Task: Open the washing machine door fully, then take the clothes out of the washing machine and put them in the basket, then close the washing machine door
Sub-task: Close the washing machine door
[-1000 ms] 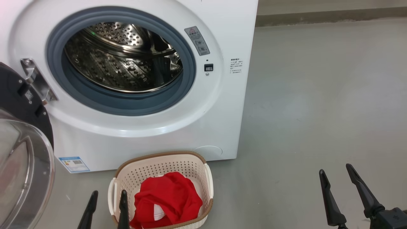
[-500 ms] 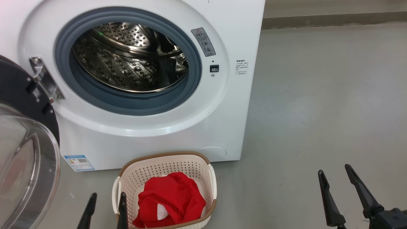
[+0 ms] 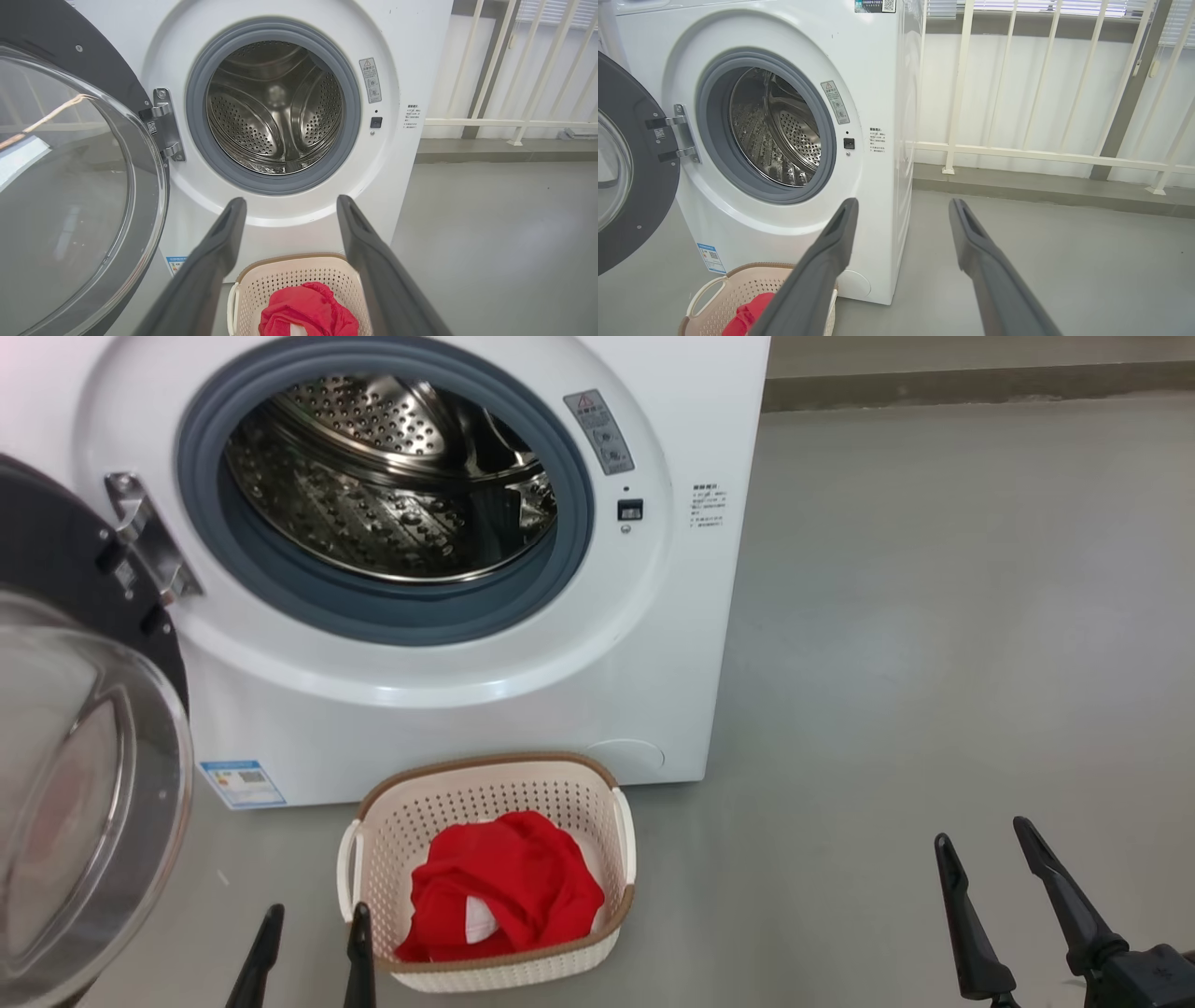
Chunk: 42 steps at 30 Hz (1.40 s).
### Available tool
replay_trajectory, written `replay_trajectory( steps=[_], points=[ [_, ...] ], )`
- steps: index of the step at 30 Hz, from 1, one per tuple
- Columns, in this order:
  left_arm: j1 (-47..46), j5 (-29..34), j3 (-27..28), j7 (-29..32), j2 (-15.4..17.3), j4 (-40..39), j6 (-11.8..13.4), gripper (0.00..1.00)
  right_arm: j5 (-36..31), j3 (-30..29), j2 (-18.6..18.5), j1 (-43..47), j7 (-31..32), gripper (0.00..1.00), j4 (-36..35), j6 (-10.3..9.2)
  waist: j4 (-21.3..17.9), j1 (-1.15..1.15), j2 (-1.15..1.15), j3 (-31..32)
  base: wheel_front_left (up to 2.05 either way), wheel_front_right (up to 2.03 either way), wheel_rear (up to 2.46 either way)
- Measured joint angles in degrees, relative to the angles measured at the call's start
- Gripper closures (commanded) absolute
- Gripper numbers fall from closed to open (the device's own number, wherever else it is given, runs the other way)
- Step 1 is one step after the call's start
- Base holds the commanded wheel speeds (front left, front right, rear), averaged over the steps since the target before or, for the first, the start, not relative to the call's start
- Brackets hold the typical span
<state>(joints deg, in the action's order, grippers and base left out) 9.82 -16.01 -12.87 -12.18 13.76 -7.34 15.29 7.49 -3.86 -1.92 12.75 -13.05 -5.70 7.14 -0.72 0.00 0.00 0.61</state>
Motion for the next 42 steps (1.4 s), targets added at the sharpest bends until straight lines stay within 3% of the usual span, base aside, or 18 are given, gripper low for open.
replay_trajectory(
  steps=[12, 26, 34, 42],
  points=[
    [0.0, 1.0, -0.6, 0.6, 1.4, -0.8, 0.3, 0.0, 0.0, 0.3, 0.0, 0.0, 0.0, 0.0, 0.2, 0.0, 0.7, 0.0, 0.0, 0.2, -1.49, 1.49, 0.0],
    [0.0, 1.9, -1.4, 1.6, 1.6, -1.3, 1.4, 0.0, 0.1, 0.3, 0.0, 0.0, -0.1, 0.0, 0.4, 0.0, 1.9, 0.0, 0.0, 0.1, -0.12, 0.12, 0.0],
    [0.0, 2.0, -1.2, 2.1, 1.6, -1.9, 2.5, 0.0, 0.2, 0.4, 0.0, 0.0, -0.1, 0.0, 0.6, 0.0, 4.2, 0.0, 0.0, -0.1, 0.0, 0.0, 0.0],
    [0.0, 2.0, -0.8, 2.1, 1.6, -2.7, 3.4, 0.0, 0.1, 0.6, 0.0, 0.0, 0.0, 0.0, 0.6, 0.0, 9.0, 0.0, 0.0, 0.1, 0.0, 0.0, 0.0]
  ],
)
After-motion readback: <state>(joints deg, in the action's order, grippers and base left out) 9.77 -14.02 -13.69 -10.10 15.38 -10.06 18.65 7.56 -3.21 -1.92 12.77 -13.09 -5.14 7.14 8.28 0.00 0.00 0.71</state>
